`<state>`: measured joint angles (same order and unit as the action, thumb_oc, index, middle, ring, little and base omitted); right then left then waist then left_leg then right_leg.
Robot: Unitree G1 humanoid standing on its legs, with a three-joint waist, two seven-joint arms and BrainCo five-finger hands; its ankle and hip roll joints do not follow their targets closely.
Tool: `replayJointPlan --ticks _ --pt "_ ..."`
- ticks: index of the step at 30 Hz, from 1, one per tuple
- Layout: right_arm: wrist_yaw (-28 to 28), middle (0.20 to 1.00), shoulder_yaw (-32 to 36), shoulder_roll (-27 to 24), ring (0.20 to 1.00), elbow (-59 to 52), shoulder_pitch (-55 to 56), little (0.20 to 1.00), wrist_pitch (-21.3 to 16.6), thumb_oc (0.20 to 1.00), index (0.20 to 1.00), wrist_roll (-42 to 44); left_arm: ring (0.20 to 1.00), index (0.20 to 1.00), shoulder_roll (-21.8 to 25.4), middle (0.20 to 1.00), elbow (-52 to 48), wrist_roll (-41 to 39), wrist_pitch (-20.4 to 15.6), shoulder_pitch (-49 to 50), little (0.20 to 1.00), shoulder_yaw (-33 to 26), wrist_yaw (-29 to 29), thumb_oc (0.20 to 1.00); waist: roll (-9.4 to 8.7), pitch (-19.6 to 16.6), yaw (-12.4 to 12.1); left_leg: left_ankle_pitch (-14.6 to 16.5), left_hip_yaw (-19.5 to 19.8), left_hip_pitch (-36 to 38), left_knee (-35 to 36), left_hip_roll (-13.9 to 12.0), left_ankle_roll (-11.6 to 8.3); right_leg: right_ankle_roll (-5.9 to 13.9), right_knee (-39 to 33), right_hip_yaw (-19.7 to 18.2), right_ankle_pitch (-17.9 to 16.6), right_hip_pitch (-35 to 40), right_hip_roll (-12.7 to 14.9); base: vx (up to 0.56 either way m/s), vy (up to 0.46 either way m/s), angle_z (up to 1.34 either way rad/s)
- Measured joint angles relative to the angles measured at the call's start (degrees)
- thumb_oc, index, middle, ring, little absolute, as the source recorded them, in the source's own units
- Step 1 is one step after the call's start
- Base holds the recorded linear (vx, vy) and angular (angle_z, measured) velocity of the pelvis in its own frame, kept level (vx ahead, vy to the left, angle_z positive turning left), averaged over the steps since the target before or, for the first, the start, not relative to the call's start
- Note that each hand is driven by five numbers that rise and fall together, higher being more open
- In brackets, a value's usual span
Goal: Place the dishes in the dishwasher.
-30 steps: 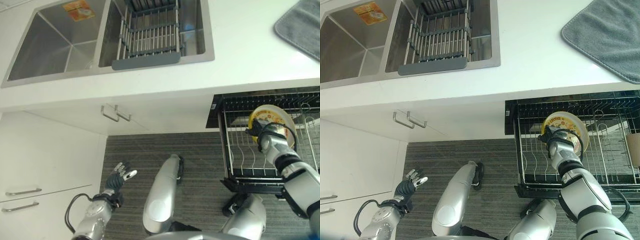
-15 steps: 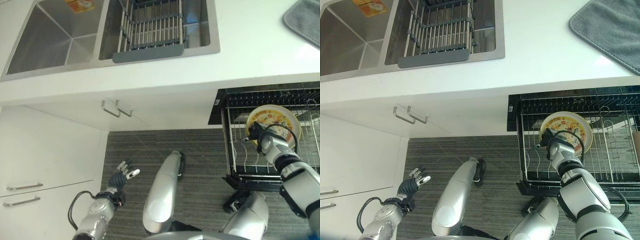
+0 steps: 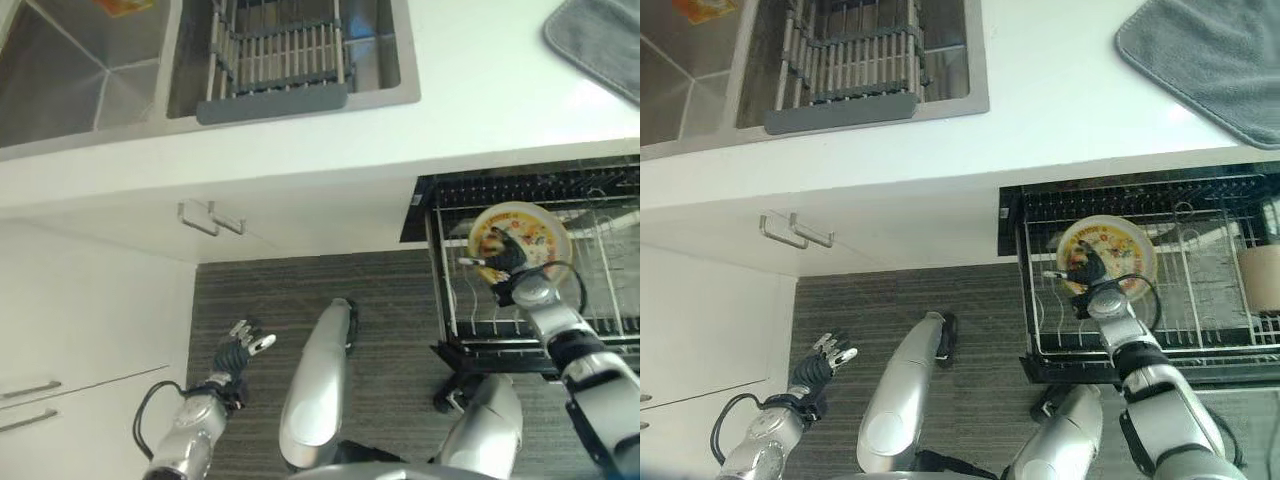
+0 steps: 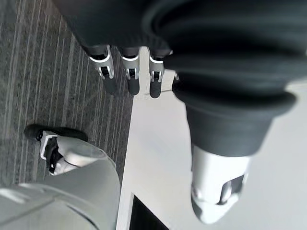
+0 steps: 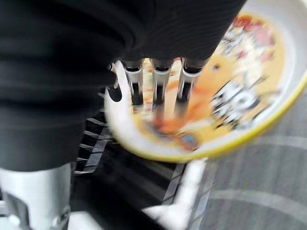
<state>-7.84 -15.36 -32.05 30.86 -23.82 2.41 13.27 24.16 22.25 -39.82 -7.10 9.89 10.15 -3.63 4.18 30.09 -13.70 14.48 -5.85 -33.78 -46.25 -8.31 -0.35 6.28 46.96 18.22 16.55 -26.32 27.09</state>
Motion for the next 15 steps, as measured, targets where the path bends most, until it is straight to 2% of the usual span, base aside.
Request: replayJointPlan --ticks 2,4,6,10,11,15 --pt "-0.36 1.0 3.32 4.82 1.0 -15.87 9.1 1.0 0.53 1.0 1.0 2.27 1.0 1.0 -1.39 1.0 -1.56 0.02 0.3 2.27 1.0 -4.83 0.06 1.0 -2.01 0.52 1.17 -1.0 -0.11 1.15 2.33 -1.15 -0.75 0.07 -2.85 -0.01 -0.83 1.19 -1.95 0.07 -0.061 -0.22" --pt "-0.49 1.0 3.37 8.36 1.0 -22.44 16.27 1.0 0.86 1.0 1.0 2.57 1.0 1.0 -1.5 1.0 -2.65 0.07 0.4 3.72 1.0 -7.42 0.54 1.0 -4.09 0.56 2.22 -1.24 -0.32 3.07 4.19 -2.08 -1.17 0.32 -4.83 0.4 -1.11 2.67 -3.28 0.06 -0.052 -0.21" --pt "-0.58 1.0 3.91 9.14 1.0 -24.65 20.66 1.0 1.26 1.0 1.0 2.62 1.0 1.0 -1.61 1.0 -3.63 0.26 0.43 4.48 1.0 -8.52 0.53 1.0 -5.56 0.56 3.2 -1.69 -0.86 4.75 6.15 -2.88 -1.65 -0.07 -6.62 0.37 -1.63 4.12 -4.45 0.05 -0.067 -0.18" --pt "-0.64 1.0 9.37 8.99 1.0 -29.41 22.45 1.0 2.13 1.0 1.0 3.98 1.0 1.0 -2.16 1.0 -3.57 0.54 0.44 4.69 1.0 -9.69 0.52 1.0 -6.07 0.54 4.87 -2.64 -0.96 6.48 8.78 -4.59 -2.64 -0.49 -10.14 1.41 -2.72 6.02 -6.9 0.04 -0.062 -0.15" --pt "-0.22 1.0 11.51 8.92 1.0 -34.53 23.23 1.0 1.79 1.0 1.0 7.1 1.0 1.0 -2.69 1.0 -3.1 0.58 0.38 4.99 1.0 -10.53 0.48 1.0 -6.28 0.53 5.1 -3.52 -1.37 8.52 11.39 -5.3 -3.31 -0.59 -13.25 1.52 -3.8 7.89 -8.48 0.06 -0.042 -0.19" --pt "2.1 1.0 13.21 7.06 1.0 -40.81 25.26 1.0 1.67 1.0 1.0 9.78 1.0 1.0 -2.99 1.0 -2.99 0.89 0.21 5.89 1.0 -10.39 0.54 1.0 -6.7 0.35 5.7 -4.22 -2.85 13.19 15.07 -6.23 -4.33 -0.41 -17.56 1.62 -5.12 11.89 -10.15 0.07 -0.031 -0.17"
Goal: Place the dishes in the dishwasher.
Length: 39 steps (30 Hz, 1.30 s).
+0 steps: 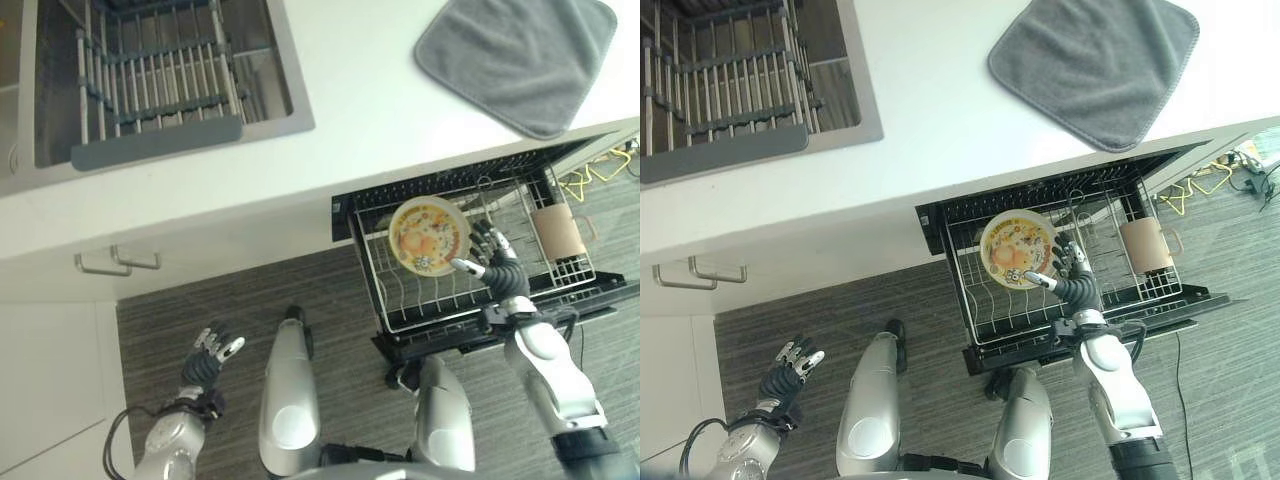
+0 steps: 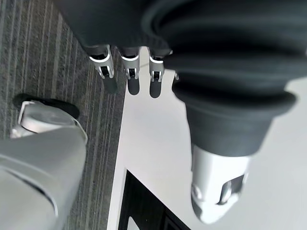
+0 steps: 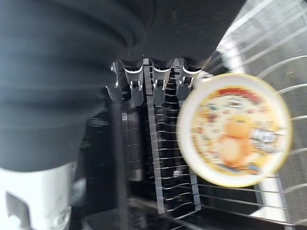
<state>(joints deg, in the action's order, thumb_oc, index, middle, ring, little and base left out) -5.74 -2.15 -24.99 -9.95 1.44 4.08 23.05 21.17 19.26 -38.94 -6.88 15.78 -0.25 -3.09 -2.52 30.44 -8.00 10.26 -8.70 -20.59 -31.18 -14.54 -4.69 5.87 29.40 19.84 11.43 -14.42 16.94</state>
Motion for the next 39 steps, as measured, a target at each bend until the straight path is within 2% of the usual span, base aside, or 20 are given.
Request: replayJointPlan --ticks 4,6,8,10,12,15,17,22,25,26,28,33,39 --pt "2.37 1.0 4.13 -0.35 1.0 -0.28 3.28 1.0 -0.15 1.0 1.0 3.3 1.0 1.0 -0.19 1.0 1.81 0.23 -0.81 0.29 1.0 -0.24 -0.07 1.0 -0.86 -1.67 0.4 -2.39 -1.68 5.4 7.01 -0.29 -1.26 0.88 -9.54 0.81 -3.94 5.79 -2.51 0.05 -0.044 -0.12" --pt "2.66 1.0 6.76 -0.27 1.0 -0.6 4.88 1.0 -3.19 1.0 1.0 4.07 1.0 1.0 -0.69 1.0 3.67 0.84 -1.79 1.67 1.0 -0.4 -0.1 1.0 -2.22 -4.35 0.95 -4.56 -2.89 8.18 11.9 -0.14 -1.53 0.76 -15.98 1.3 -6.89 8.62 -4.11 0.02 -0.016 -0.11" --pt "2.56 1.0 8.64 -0.37 1.0 -2.74 4.86 1.0 -6.16 1.0 1.0 3.89 1.0 1.0 -2.44 1.0 7.92 2.71 -2.41 1.72 1.0 -0.35 -0.12 1.0 -2.64 -6.33 2.08 -6.56 -4.09 12.25 17.33 0.61 -2.01 0.74 -22.78 1.38 -9.83 12.7 -5.39 0.0 0.025 -0.17" --pt "1.74 1.0 10.2 -0.4 1.0 -4.09 4.46 1.0 -10.58 1.0 1.0 2.5 1.0 1.0 -4.19 1.0 13.06 4.24 -3.13 1.63 1.0 -0.14 -0.32 1.0 -2.58 -10.45 3.41 -7.93 -5.18 14.45 21.2 1.26 -2.43 0.89 -26.55 1.14 -11.44 14.15 -5.71 0.0 0.053 -0.19" --pt "0.55 1.0 12.64 -0.43 1.0 -3.46 5.55 1.0 -12.52 1.0 1.0 0.91 1.0 1.0 -5.48 1.0 16.13 4.27 -4.22 2.02 1.0 -0.19 -0.56 1.0 -2.42 -14.43 4.18 -9.44 -6.33 16.67 25.29 1.93 -2.63 1.02 -28.08 0.87 -11.86 14.75 -5.63 0.0 0.022 -0.09" --pt "-1.0 1.0 14.07 -0.43 1.0 -0.5 7.95 1.0 -13.48 1.0 1.0 -0.14 1.0 1.0 -5.63 1.0 17.3 4.73 -4.88 2.17 1.0 -0.46 -0.85 1.0 -2.53 -16.49 5.02 -11.02 -6.88 18.54 28.5 2.36 -2.88 1.11 -29.74 0.98 -12.46 15.88 -5.86 -0.01 -0.01 -0.02" --pt "-4.02 1.0 16.08 -0.12 1.0 4.92 9.17 1.0 -13.67 1.0 1.0 -0.66 1.0 1.0 -6.42 1.0 19.58 6.42 -5.7 2.12 1.0 -2.76 -1.44 1.0 -2.59 -19.11 5.32 -12.71 -7.67 19.94 32.15 2.76 -3.03 1.27 -32.63 1.14 -13.86 16.9 -6.31 -0.05 -0.066 -0.03" --pt "-14.68 1.0 21.6 0.14 1.0 14.08 9.89 1.0 -13.86 1.0 1.0 -1.05 1.0 1.0 -6.33 1.0 22.55 9.05 -6.62 1.93 1.0 -5.53 -1.43 1.0 -1.78 -21.38 6.28 -14.82 -7.55 21.0 35.3 2.44 -3.47 1.22 -34.33 1.55 -14.74 17.47 -7.38 -0.02 -0.062 0.02" --pt "-17.57 1.0 21.55 1.93 1.0 19.9 10.1 1.0 -13.25 1.0 1.0 -2.55 1.0 1.0 -6.21 1.0 23.94 10.54 -6.51 1.71 1.0 -7.12 -1.25 1.0 -1.59 -21.89 6.41 -14.91 -7.57 22.06 36.15 2.59 -3.5 1.29 -34.34 1.78 -14.67 18.56 -7.3 0.02 -0.04 0.04" --pt "-18.15 0.608 21.27 2.85 0.608 21.64 10.35 0.608 -13.13 0.608 0.608 -2.81 1.0 1.0 -6.1 1.0 24.03 10.94 -6.5 1.75 1.0 -7.08 -1.23 1.0 -1.52 -21.95 6.39 -14.9 -7.52 22.18 36.17 2.65 -3.49 1.33 -34.35 1.94 -14.63 18.77 -7.22 0.03 -0.045 0.07" --pt "-19.11 0.2 20.52 4.95 0.2 28.07 10.72 0.2 -12.16 0.2 0.2 -2.85 1.0 1.0 -6.12 1.0 24.18 11.5 -6.05 1.86 1.0 -7.03 -0.68 1.0 -1.37 -21.97 6.29 -14.91 -7.35 22.87 36.16 2.69 -3.5 1.38 -34.35 2.46 -14.58 19.65 -7.21 0.03 -0.071 0.07" --pt "-19.81 0.2 20.42 4.88 0.2 47.18 9.66 0.2 -12.82 0.2 0.2 -2.67 1.0 1.0 -5.27 1.0 26.71 13.13 -4.98 1.56 1.0 -6.93 -0.61 1.0 -1.33 -22.19 6.05 -14.8 -6.33 23.77 36.36 2.71 -3.36 1.54 -34.37 3.29 -14.26 21.43 -7.22 0.04 -0.069 0.09" --pt "-17.81 0.2 18.42 4.99 0.2 58.14 9.14 0.2 -12.5 0.2 0.2 3.49 1.0 1.0 -3.94 1.0 28.74 13.12 -4.3 1.29 1.0 -6.9 -1.48 1.0 -1.11 -22.35 6.05 -14.76 -5.76 23.8 36.36 2.7 -3.25 1.51 -34.37 4.02 -14.22 21.9 -7.23 0.04 -0.033 0.06"
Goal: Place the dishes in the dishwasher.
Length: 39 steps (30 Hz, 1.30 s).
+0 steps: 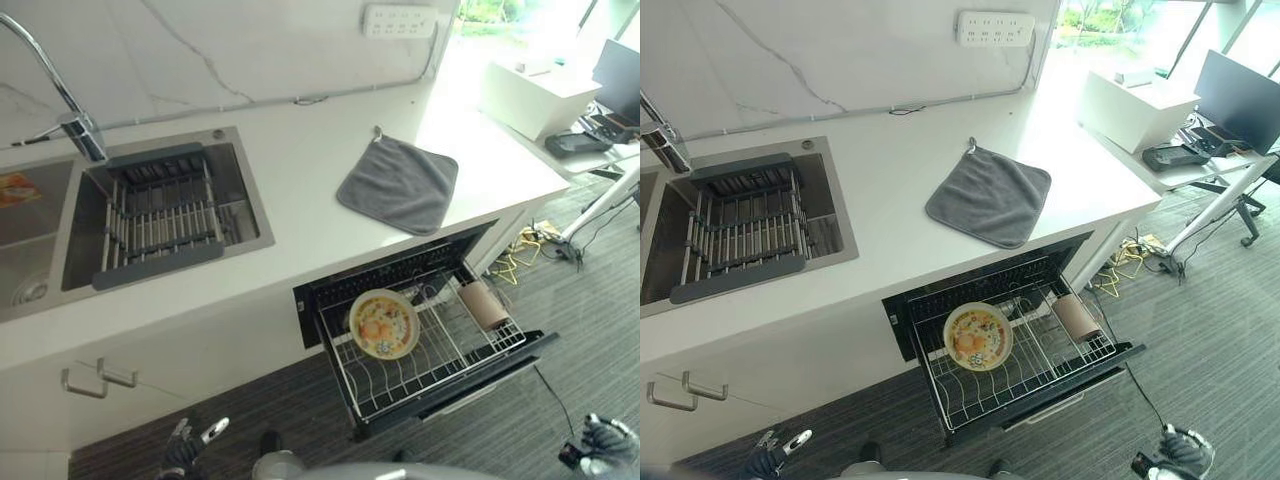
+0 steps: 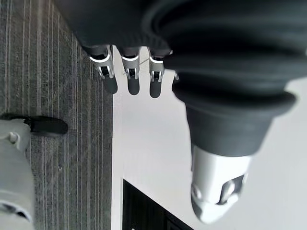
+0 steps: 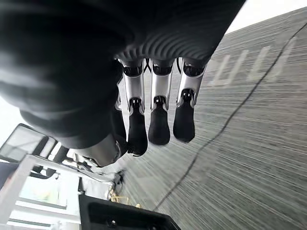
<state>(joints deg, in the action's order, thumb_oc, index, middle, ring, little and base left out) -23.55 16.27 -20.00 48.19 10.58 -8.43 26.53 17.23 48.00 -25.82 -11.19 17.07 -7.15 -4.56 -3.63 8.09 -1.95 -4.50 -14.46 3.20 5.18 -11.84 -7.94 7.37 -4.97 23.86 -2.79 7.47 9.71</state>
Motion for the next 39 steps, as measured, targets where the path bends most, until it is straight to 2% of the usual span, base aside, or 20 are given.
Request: replayJointPlan --ticks 4,8,11,15,20,23,24,26,28,29,30,32,34,39 --pt "3.91 0.2 0.1 0.47 0.2 7.87 -2.12 0.2 0.47 0.2 0.2 8.5 1.0 1.0 0.9 1.0 0.5 -0.01 -0.01 -0.21 1.0 0.09 -0.15 1.0 0.55 -0.7 -0.16 -0.01 0.48 -0.02 0.0 0.04 0.01 -0.05 0.0 0.34 0.04 0.3 -0.04 0.05 -0.021 0.05" --pt "7.81 0.2 0.16 1.86 0.2 11.15 -2.78 0.2 0.74 0.2 0.2 15.41 1.0 1.0 1.05 1.0 2.25 -0.03 -0.07 -0.26 1.0 0.39 -0.51 1.0 0.93 -1.46 -0.19 -0.03 1.03 -0.03 0.0 0.1 0.0 -0.1 0.0 0.46 0.07 0.38 -0.04 0.06 0.001 0.03" --pt "14.2 0.2 0.56 2.67 0.2 17.86 -4.15 0.2 3.5 0.2 0.2 25.57 1.0 1.0 1.08 1.0 4.58 -0.04 -0.29 -0.86 1.0 0.47 -1.1 1.0 0.81 -1.84 -0.57 -0.02 1.21 0.14 0.01 0.13 0.01 -0.07 -0.01 0.58 0.14 0.65 -0.04 0.1 -0.005 0.03" --pt "22.24 0.2 0.3 4.41 0.2 22.39 -4.0 0.2 9.6 0.2 0.2 34.14 1.0 1.0 1.09 1.0 6.93 -0.04 -0.34 -0.58 1.0 0.48 -2.02 1.0 0.71 -2.73 -1.14 0.08 1.22 1.02 0.01 0.14 0.04 0.0 -0.03 0.55 0.49 1.5 -0.05 0.11 0.0 0.0" --pt "28.92 0.2 0.11 4.34 0.2 23.83 -5.79 0.2 14.35 0.2 0.2 38.9 1.0 1.0 1.7 1.0 6.75 -0.05 -0.19 -0.6 1.0 0.35 -2.33 1.0 0.92 -3.39 -2.1 0.18 1.32 1.12 0.02 0.62 0.17 -0.23 0.18 0.59 1.39 1.58 0.15 0.14 0.023 0.01" --pt "30.99 0.2 0.13 2.75 0.2 23.76 -6.44 0.2 15.7 0.2 0.2 38.96 1.0 1.0 2.29 1.0 5.8 -0.06 -0.05 0.41 1.0 0.39 -2.55 1.0 1.74 -2.86 -2.57 0.61 1.7 2.14 -0.65 1.44 0.57 0.86 4.53 0.35 3.08 0.84 1.37 0.06 0.01 0.03" --pt "31.9 0.2 0.19 1.91 0.2 23.95 -6.87 0.2 16.39 0.2 0.2 38.94 1.0 1.0 2.9 1.0 5.59 -0.12 -0.05 0.37 1.0 0.4 -2.65 1.0 1.76 -2.14 -2.94 1.16 2.15 1.45 -2.64 1.5 0.3 0.93 7.08 0.31 4.35 -0.36 2.13 0.0 0.008 0.14" --pt "33.34 0.2 0.62 -1.02 0.2 25.5 -8.9 0.2 17.84 0.2 0.2 38.89 1.0 1.0 4.33 1.0 5.43 -0.31 0.05 0.2 1.0 0.47 -2.97 1.0 1.65 -0.65 -3.39 4.54 3.47 -3.45 -10.36 0.85 0.38 0.62 13.38 0.16 7.14 -4.08 3.54 -0.06 0.014 0.14" --pt "34.53 0.2 2.07 -4.06 0.2 26.12 -10.93 0.2 18.3 0.2 0.2 38.91 1.0 1.0 4.4 1.0 5.53 -0.54 0.52 -1.11 1.0 0.58 -3.0 1.0 2.81 2.21 -3.63 7.33 4.57 -7.7 -17.01 0.11 0.51 0.24 18.49 -0.12 9.16 -7.12 4.71 -0.07 0.009 0.06" --pt "34.73 0.2 2.47 -5.94 0.2 26.88 -13.12 0.2 18.35 0.2 0.2 38.82 1.0 1.0 4.25 1.0 5.52 -0.56 0.87 -2.78 1.0 1.2 -2.8 1.0 3.42 4.18 -4.45 9.7 4.94 -10.61 -21.53 -0.49 1.13 -0.55 22.59 -0.99 11.45 -9.63 5.63 -0.06 0.0 -0.02" --pt "35.01 0.2 2.43 -6.9 0.2 27.07 -14.53 0.2 18.25 0.2 0.2 38.78 1.0 1.0 4.14 1.0 5.47 -0.61 1.22 -4.43 1.0 2.4 -2.43 1.0 4.66 6.45 -4.75 11.07 5.45 -12.56 -24.83 -0.8 1.58 -0.95 25.76 -1.34 12.73 -11.32 6.25 -0.05 -0.01 0.0" --pt "35.06 0.2 2.3 -6.83 0.2 27.24 -16.29 0.2 18.95 0.2 0.2 37.72 1.0 1.0 3.67 1.0 4.51 -1.81 1.5 -5.47 1.0 2.83 -2.14 1.0 5.44 7.71 -4.81 12.19 6.11 -14.36 -27.91 -0.94 1.82 -0.94 29.39 -1.64 14.21 -13.29 7.27 -0.03 -0.027 0.05" --pt "34.96 0.2 1.7 -6.84 0.2 27.71 -18.91 0.2 19.36 0.2 0.2 35.25 1.0 1.0 2.87 1.0 3.79 -2.86 1.61 -6.48 1.0 2.83 -0.89 1.0 5.85 8.77 -4.94 14.81 6.35 -16.53 -33.44 -1.26 1.89 -1.21 35.97 -3.07 17.3 -16.13 8.79 0.0 -0.046 -0.06" --pt "35.0 0.2 -0.14 -6.85 0.2 27.67 -23.19 0.2 19.2 0.2 0.2 32.85 1.0 1.0 1.96 1.0 3.57 -4.59 1.9 -6.72 1.0 5.65 0.54 1.0 5.9 8.96 -5.37 16.17 7.29 -19.48 -37.67 -1.86 1.7 -1.95 41.04 -3.52 19.51 -18.97 9.44 -0.03 -0.035 0.01"
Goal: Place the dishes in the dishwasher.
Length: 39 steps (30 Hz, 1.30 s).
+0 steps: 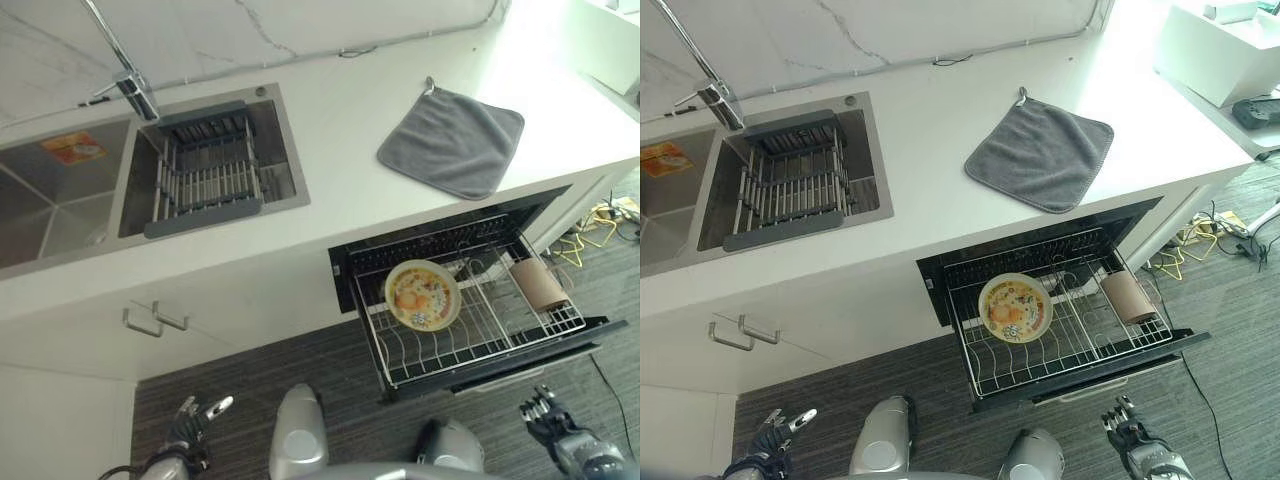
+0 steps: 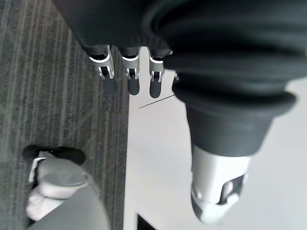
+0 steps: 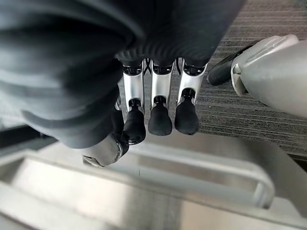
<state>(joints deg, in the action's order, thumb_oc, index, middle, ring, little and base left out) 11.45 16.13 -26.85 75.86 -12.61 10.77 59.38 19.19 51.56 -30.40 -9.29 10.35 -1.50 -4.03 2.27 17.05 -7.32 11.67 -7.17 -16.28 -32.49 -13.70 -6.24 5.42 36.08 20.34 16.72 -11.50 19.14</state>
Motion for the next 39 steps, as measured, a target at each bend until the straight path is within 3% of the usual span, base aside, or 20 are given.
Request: replayJointPlan --ticks 9,15,20,22,25,30,37,39 --pt "-0.66 0.2 -3.21 -3.29 0.2 -1.79 -4.41 0.2 0.21 0.2 0.2 -3.11 1.0 1.0 -0.04 1.0 -2.15 -1.62 0.42 0.35 1.0 3.63 1.64 1.0 1.88 1.03 -0.71 -0.17 0.24 -1.87 -1.72 -0.05 0.16 -0.45 3.01 -0.99 0.56 -2.55 0.54 -0.06 0.001 -0.01" --pt "-0.8 0.2 -6.68 -11.6 0.2 -2.43 -9.53 0.2 1.28 0.2 0.2 -5.49 1.0 1.0 0.62 1.0 -5.54 -2.89 0.44 -0.07 1.0 4.41 1.5 1.0 3.94 3.26 -1.02 -2.11 0.25 -5.96 -1.75 0.96 0.67 -0.92 4.99 -1.71 -0.2 -7.69 1.75 -0.15 0.017 0.02" --pt "-1.53 0.2 -8.88 -13.95 0.2 -2.49 -17.06 0.2 1.61 0.2 0.2 -6.32 1.0 1.0 1.47 1.0 -8.08 -4.66 0.56 -1.38 1.0 4.49 1.27 1.0 5.59 5.26 -1.26 -3.86 0.31 -8.2 -1.17 1.09 0.91 -1.43 5.37 -1.99 -1.32 -10.42 1.76 -0.18 0.042 0.01" --pt "-2.54 0.2 -11.11 -17.32 0.2 -2.98 -23.83 0.2 1.88 0.2 0.2 -7.75 1.0 1.0 1.85 1.0 -8.78 -4.7 0.71 -2.36 1.0 6.01 0.68 1.0 7.42 7.21 -1.48 -5.96 0.17 -8.97 1.78 2.75 1.08 -1.66 4.71 -2.07 -2.74 -12.13 2.91 -0.15 0.102 0.15" --pt "-3.52 0.2 -11.32 -17.95 0.2 -6.63 -27.17 0.2 1.65 0.2 0.2 -9.03 1.0 1.0 1.77 1.0 -8.73 -4.74 0.73 -2.1 1.0 5.94 0.16 1.0 9.11 7.91 -2.68 -6.93 0.23 -8.5 4.32 3.73 1.21 -0.88 3.37 -1.66 -3.14 -12.08 3.36 0.01 0.054 0.11" --pt "-6.02 0.2 -13.42 -19.44 0.2 -6.84 -29.97 0.2 3.83 0.2 0.2 -11.73 1.0 1.0 1.81 1.0 -8.77 -4.95 0.71 -1.5 1.0 5.59 -1.42 1.0 9.31 7.91 -5.76 -9.65 0.6 -6.89 8.6 5.85 1.99 -1.01 2.37 0.16 -3.35 -10.53 5.23 0.01 0.03 0.19" --pt "-9.16 0.2 -15.69 -21.09 0.2 -6.44 -32.17 0.2 6.45 0.2 0.2 -16.54 1.0 1.0 1.88 1.0 -8.55 -4.95 0.9 0.19 1.0 3.34 -3.83 1.0 9.96 7.97 -7.74 -10.09 2.2 -4.63 10.84 8.13 1.84 -0.41 0.66 3.22 -2.93 -6.21 7.16 0.09 0.044 0.22" --pt "-9.46 0.2 -15.72 -22.24 0.2 -5.93 -33.04 0.2 6.62 0.2 0.2 -17.89 1.0 1.0 1.91 1.0 -7.77 -4.92 1.33 0.93 1.0 2.1 -4.29 1.0 10.93 7.86 -8.51 -10.05 3.06 -4.21 11.36 9.18 1.97 0.25 -0.13 4.25 -2.64 -4.68 7.82 0.19 0.08 0.28"
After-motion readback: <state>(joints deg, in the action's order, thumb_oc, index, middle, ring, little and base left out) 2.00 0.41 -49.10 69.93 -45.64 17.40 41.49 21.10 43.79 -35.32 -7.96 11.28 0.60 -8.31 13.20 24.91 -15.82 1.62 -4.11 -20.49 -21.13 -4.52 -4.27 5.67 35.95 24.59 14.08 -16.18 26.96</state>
